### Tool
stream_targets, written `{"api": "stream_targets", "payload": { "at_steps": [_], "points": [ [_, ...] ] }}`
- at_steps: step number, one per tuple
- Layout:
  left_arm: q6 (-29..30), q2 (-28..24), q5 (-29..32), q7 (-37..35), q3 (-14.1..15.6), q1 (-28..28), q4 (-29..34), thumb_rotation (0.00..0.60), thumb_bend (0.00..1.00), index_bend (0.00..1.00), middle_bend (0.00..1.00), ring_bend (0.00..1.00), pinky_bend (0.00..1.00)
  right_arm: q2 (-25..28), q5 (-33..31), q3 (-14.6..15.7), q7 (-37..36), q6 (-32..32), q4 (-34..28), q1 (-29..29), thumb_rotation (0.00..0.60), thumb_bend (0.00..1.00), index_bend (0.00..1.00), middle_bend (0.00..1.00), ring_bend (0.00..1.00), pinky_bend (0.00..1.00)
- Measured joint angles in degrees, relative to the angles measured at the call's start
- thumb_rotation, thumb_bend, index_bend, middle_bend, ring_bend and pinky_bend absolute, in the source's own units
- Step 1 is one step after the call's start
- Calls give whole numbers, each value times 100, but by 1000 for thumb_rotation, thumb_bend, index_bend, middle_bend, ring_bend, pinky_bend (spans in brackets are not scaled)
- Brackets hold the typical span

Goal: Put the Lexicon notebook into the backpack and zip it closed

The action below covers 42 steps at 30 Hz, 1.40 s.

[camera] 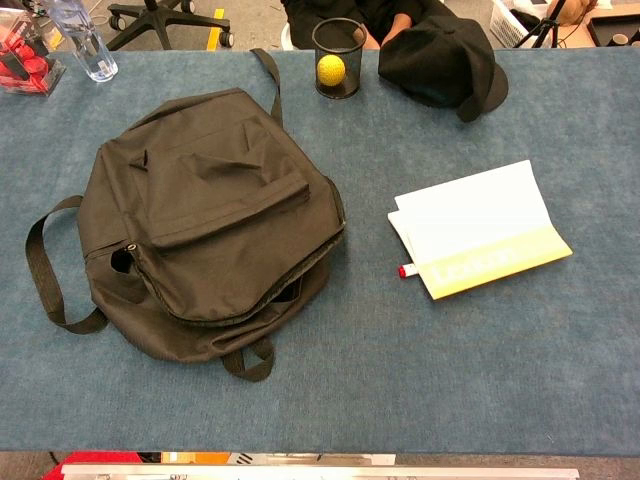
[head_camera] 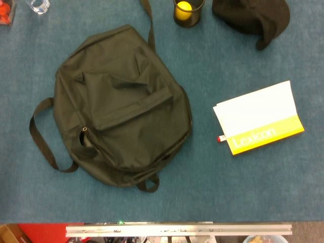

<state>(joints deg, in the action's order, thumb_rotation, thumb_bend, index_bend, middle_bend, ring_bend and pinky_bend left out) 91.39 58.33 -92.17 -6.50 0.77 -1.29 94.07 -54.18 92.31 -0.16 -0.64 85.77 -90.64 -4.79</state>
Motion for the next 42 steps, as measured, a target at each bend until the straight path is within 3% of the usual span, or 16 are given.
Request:
{"api": "stream_targets", "payload": {
  "at_steps": [10, 16, 22, 29, 42],
  "points": [
    [-3, -33, -71, 60, 13, -3, 80, 600, 209, 262, 351, 344, 277, 34, 230, 49, 9, -54, -61, -63, 600, 201, 433, 397, 316, 442],
    [-29, -62, -134, 76, 44, -8, 130, 600, 209, 262, 351, 344, 277, -63, 485, 177, 471, -461, -82, -249, 600, 139, 373, 354, 270, 391],
    [-53, -95, -130, -11, 83, 14, 129, 600, 209, 262, 350, 343, 276, -606, 627, 268, 1178, -1033, 95, -499, 600, 61, 299, 303, 223, 361],
    [-35, -106, -123, -168, 106, 51, 40, 600, 209, 262, 350, 343, 276, -1352, 615, 287, 1788, -1509, 419, -747, 600, 54, 276, 297, 221, 361],
    [-45, -120, -158, -408, 159, 82, -88, 600, 208, 262, 349, 343, 273, -2455, 600, 225, 2236, -1637, 1569, -980, 600, 90, 276, 298, 221, 360]
  ]
}}
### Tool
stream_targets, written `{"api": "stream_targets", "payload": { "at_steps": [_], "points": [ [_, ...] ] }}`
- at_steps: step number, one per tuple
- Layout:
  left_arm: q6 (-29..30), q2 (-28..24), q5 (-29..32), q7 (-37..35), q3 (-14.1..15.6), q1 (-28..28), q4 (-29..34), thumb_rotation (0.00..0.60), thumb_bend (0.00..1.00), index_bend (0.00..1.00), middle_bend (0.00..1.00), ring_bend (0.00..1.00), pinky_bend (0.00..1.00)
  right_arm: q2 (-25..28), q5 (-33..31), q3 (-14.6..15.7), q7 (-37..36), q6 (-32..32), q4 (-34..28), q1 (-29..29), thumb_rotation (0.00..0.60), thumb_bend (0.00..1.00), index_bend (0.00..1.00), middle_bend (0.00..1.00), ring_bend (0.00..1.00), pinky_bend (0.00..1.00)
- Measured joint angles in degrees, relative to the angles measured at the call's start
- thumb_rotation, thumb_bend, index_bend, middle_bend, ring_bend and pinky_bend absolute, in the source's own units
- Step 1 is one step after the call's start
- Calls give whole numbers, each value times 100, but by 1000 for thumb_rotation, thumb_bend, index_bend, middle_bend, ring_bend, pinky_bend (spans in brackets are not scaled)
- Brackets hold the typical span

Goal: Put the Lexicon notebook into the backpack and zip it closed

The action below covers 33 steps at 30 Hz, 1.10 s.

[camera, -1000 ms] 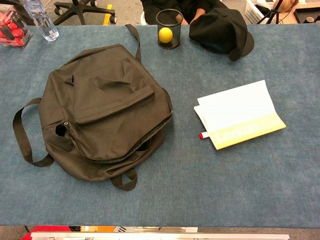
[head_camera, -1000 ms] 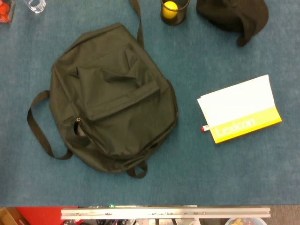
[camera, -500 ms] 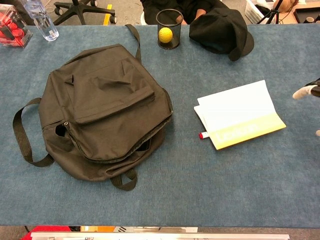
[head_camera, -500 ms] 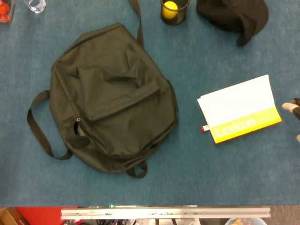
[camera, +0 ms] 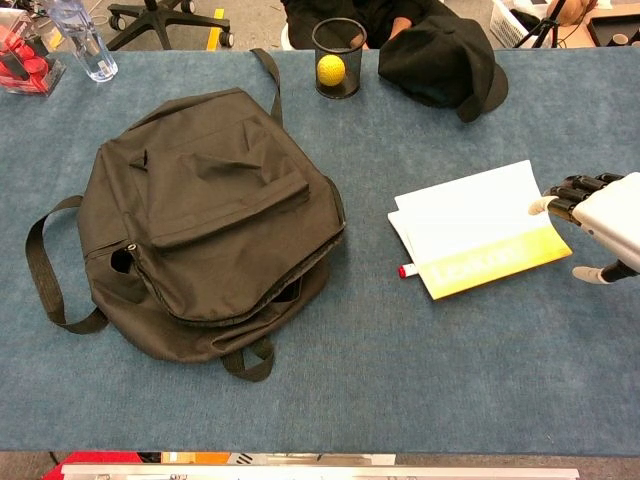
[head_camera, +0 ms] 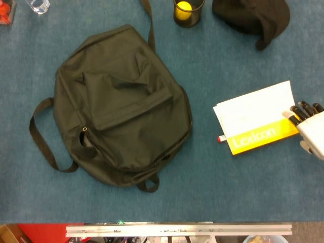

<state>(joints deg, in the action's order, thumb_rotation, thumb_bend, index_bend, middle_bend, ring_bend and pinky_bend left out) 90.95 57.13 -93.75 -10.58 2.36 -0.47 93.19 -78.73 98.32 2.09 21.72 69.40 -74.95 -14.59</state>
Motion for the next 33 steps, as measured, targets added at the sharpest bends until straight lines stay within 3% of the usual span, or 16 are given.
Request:
{"api": "stream_targets", "payload": {
  "at_steps": [24, 33],
  "points": [
    [-293, -213, -43, -448, 112, -115, 47, 600, 209, 262, 346, 343, 273, -1304, 198, 141, -585, 483, 2080, -201, 600, 151, 290, 305, 210, 345],
    [-305, -230, -60, -538, 120, -132, 45, 600, 209, 262, 346, 343, 273, -1536, 226, 186, -819, 619, 2433, -281, 600, 399, 337, 343, 212, 347]
  ]
}}
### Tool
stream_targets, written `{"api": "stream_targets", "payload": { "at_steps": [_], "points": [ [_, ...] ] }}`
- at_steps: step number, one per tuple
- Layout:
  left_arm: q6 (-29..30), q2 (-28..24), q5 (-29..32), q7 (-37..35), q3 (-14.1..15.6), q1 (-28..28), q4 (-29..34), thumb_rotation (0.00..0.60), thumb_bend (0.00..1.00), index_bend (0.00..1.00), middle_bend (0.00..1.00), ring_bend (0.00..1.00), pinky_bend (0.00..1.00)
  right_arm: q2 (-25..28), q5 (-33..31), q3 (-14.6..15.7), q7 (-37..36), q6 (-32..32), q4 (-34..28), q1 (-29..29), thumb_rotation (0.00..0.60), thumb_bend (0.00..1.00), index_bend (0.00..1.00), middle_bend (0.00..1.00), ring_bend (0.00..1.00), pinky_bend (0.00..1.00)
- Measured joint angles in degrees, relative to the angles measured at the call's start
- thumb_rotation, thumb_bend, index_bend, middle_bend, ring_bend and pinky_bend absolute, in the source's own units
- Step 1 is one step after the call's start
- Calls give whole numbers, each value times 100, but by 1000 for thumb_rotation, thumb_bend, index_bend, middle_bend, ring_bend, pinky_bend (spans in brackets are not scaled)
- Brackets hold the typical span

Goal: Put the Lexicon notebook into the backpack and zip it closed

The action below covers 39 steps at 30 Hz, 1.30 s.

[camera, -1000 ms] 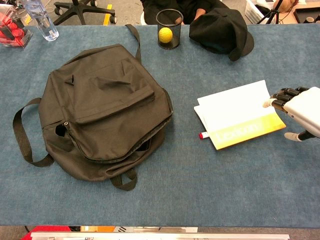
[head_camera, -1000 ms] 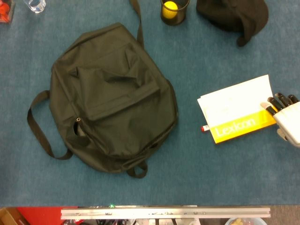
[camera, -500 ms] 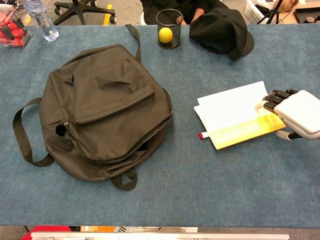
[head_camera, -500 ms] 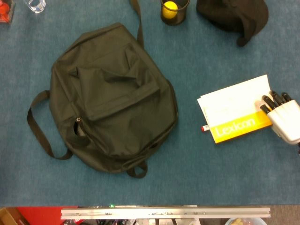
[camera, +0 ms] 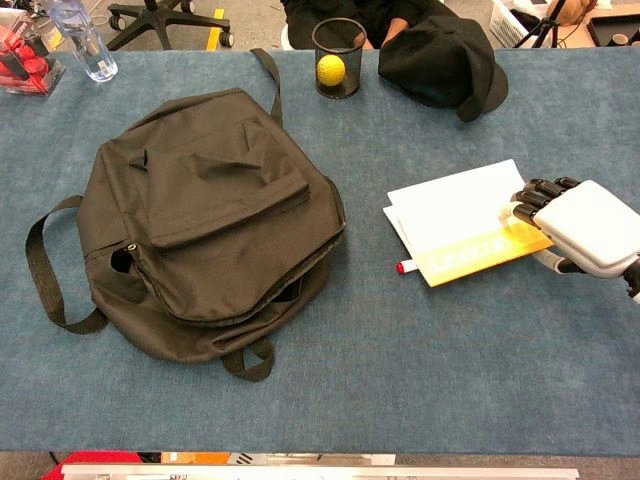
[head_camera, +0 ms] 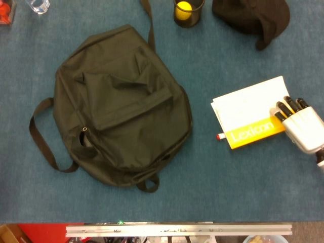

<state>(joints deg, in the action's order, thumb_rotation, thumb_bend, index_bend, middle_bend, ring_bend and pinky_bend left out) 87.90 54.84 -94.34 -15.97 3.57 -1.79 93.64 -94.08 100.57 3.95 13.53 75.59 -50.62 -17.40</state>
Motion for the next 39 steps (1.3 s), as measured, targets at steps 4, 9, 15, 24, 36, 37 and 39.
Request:
{"api": "stream_targets", "payload": {
  "at_steps": [4, 9, 15, 24, 36, 37, 39],
  "points": [
    [-9, -2, 8, -35, -1, -8, -15, 600, 209, 262, 346, 343, 273, -48, -5, -27, -113, 83, 48, -48, 600, 471, 368, 363, 234, 368],
    [-36, -38, 4, -74, 4, -27, 16, 600, 209, 262, 343, 343, 273, -121, -107, -218, -260, 194, 45, -168, 600, 544, 429, 393, 259, 395],
    [-69, -80, 9, -95, 25, -32, 54, 600, 209, 262, 337, 343, 273, -170, -268, -399, -271, 190, -64, -309, 600, 542, 540, 439, 303, 424],
    [-116, -156, -2, -152, 58, -44, 95, 600, 209, 257, 327, 343, 273, -157, -548, -522, -109, -46, -348, -409, 600, 408, 650, 499, 361, 456],
    [-519, -249, -142, 163, -34, -440, 171, 600, 209, 254, 318, 342, 272, -13, -743, -774, -56, 113, -477, -517, 600, 398, 804, 623, 471, 469],
    [-587, -261, -160, 215, -52, -507, 197, 600, 209, 254, 317, 342, 272, -8, -746, -797, -62, 156, -463, -527, 600, 398, 809, 629, 475, 470],
    [-694, -274, -183, 280, -79, -604, 234, 600, 209, 253, 316, 342, 272, 0, -745, -846, -80, 265, -419, -548, 600, 399, 815, 635, 482, 473]
  ]
}}
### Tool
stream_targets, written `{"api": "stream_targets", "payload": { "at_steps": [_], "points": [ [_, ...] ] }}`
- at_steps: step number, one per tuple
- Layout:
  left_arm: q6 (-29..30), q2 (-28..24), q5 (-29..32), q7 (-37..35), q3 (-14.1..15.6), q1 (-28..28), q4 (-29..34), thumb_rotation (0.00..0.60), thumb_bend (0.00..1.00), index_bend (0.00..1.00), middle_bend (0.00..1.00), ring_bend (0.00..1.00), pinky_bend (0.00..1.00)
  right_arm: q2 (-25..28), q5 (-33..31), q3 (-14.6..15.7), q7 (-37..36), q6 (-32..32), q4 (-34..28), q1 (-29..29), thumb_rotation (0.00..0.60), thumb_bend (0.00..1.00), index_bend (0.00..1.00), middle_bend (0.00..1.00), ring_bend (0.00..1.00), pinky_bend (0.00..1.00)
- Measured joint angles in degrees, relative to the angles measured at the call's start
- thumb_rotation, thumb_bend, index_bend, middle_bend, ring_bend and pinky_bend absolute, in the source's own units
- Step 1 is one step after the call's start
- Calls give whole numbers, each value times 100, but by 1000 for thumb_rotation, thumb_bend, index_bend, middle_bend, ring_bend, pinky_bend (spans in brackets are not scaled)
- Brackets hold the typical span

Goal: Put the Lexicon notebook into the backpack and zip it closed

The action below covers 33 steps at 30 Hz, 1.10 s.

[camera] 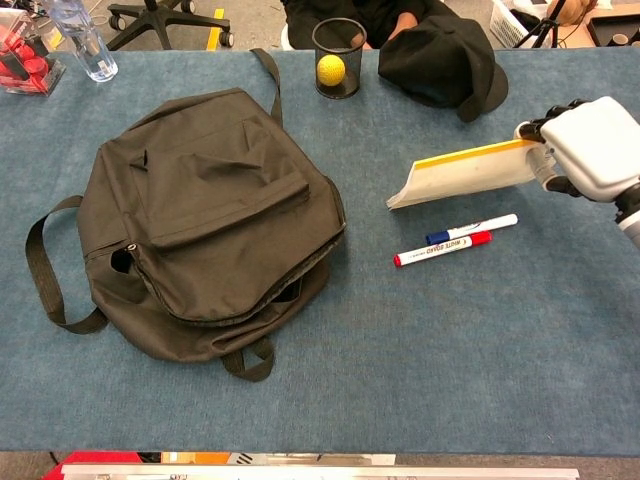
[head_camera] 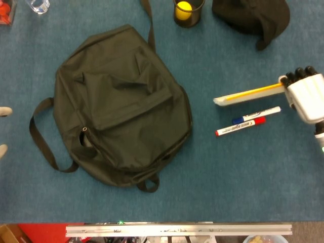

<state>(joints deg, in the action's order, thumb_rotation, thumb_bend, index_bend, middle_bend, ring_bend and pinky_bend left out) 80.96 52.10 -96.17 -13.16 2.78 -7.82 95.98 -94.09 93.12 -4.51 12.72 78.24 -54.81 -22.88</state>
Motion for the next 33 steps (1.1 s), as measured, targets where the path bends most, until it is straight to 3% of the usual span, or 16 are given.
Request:
{"api": "stream_targets", "payload": {
  "at_steps": [10, 20, 26, 33],
  "points": [
    [-820, -122, -147, 134, -67, -646, 288, 600, 209, 245, 311, 340, 272, 173, 83, -191, -77, 677, 139, -36, 600, 397, 817, 643, 491, 481],
    [-1699, -72, -518, 310, 0, -1326, 570, 600, 208, 235, 280, 322, 267, 1029, 23, -454, 205, 1090, -842, 42, 600, 391, 818, 643, 492, 481],
    [-2212, 178, -628, 591, 60, -1678, 728, 600, 208, 171, 224, 270, 258, 1547, -222, -686, 428, 1162, -1422, 112, 600, 390, 818, 643, 491, 481],
    [-2736, 533, -580, 984, 132, -1978, 771, 600, 208, 68, 150, 198, 237, 1736, -373, -762, 451, 1152, -1583, 175, 600, 390, 824, 643, 491, 481]
  ]
}}
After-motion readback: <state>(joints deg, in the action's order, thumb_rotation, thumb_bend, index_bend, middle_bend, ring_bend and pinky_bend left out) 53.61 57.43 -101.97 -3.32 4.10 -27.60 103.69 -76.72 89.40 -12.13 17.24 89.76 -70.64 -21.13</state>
